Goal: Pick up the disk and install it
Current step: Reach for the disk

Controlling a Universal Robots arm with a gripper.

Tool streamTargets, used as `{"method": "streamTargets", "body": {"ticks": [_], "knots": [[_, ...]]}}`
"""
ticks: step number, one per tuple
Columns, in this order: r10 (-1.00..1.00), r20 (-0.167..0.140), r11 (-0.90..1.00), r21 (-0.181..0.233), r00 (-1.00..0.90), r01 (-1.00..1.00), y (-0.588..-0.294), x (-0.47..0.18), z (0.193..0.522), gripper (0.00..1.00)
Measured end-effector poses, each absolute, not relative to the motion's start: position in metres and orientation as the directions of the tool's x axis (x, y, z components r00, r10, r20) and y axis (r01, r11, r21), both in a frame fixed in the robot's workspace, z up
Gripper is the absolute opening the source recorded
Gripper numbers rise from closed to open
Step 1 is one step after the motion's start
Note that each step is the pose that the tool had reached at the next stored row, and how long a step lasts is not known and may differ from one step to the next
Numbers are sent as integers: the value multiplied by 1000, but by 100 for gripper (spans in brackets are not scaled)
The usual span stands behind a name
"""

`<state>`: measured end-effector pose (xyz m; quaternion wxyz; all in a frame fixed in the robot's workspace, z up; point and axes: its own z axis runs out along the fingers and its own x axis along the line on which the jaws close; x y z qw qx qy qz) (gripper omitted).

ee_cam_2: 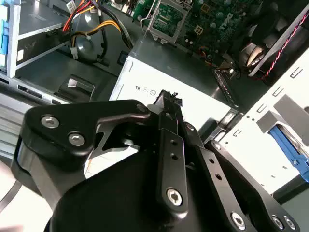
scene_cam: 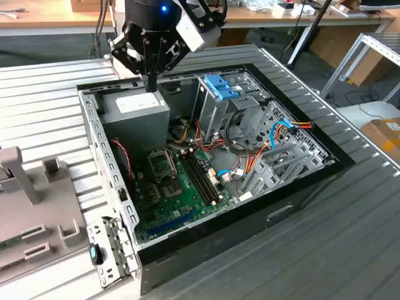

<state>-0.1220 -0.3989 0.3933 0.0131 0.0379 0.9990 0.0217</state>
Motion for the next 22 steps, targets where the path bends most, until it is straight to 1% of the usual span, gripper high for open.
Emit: {"method": "streamTargets", "body": {"ticks": [13,22], "knots": [[76,-24,996,44,-997,75,-399,-122,393,11],[76,-24,996,44,-997,75,-399,-139,393,11]]}}
